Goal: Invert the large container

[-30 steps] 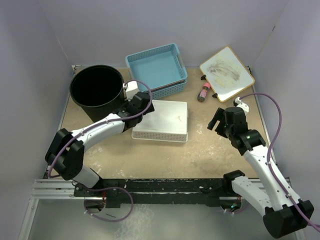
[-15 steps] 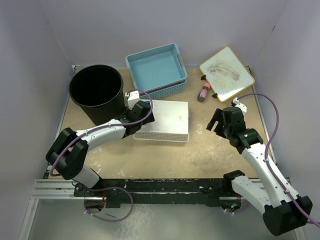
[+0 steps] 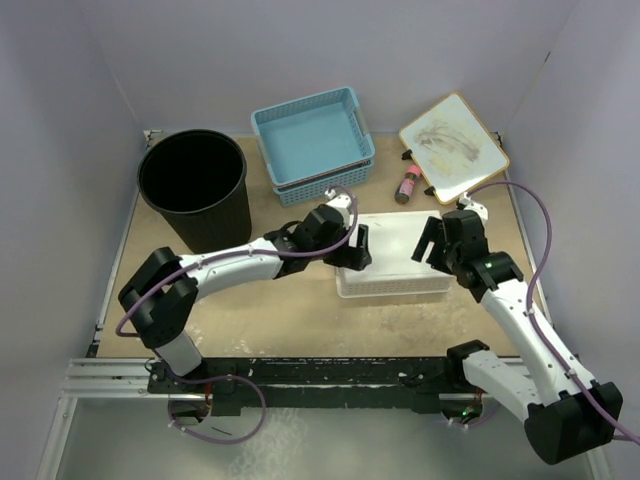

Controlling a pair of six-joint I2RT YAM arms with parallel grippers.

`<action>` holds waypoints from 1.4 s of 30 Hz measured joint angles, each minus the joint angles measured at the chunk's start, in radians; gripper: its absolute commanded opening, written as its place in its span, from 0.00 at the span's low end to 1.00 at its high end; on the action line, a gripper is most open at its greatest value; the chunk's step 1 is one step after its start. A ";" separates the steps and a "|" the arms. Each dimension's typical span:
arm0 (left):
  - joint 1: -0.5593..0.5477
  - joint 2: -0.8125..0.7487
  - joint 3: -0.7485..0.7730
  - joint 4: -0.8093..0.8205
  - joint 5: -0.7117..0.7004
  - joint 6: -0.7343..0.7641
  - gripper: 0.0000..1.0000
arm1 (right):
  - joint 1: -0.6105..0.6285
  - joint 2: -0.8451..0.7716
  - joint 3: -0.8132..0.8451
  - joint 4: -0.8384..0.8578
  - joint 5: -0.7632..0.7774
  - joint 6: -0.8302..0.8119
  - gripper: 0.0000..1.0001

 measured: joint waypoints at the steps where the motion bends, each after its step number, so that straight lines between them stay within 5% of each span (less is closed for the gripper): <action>1: -0.006 0.000 0.030 -0.013 0.044 0.010 0.85 | 0.000 0.010 0.006 0.000 0.000 -0.008 0.82; 11: 0.064 -0.193 0.180 -0.216 0.048 0.091 0.86 | 0.061 0.111 0.049 0.082 -0.151 -0.076 0.81; 18: 0.205 -0.415 0.146 -0.339 -0.137 0.056 0.86 | 0.298 0.394 0.236 0.169 -0.213 -0.106 0.81; 25: 0.190 -0.601 0.081 -0.358 -0.230 0.018 0.88 | 0.387 0.681 0.432 0.280 -0.283 -0.109 0.81; 31: 0.190 -0.603 0.079 -0.399 -0.315 0.017 0.88 | 0.412 0.888 0.554 0.337 -0.392 -0.114 0.82; 36: 0.190 -0.581 0.063 -0.416 -0.404 0.021 0.89 | 0.419 0.852 0.441 0.283 -0.380 -0.114 0.83; 42: 0.190 -0.534 0.036 -0.402 -0.395 0.055 0.89 | 0.419 0.560 0.233 0.101 -0.179 -0.093 0.86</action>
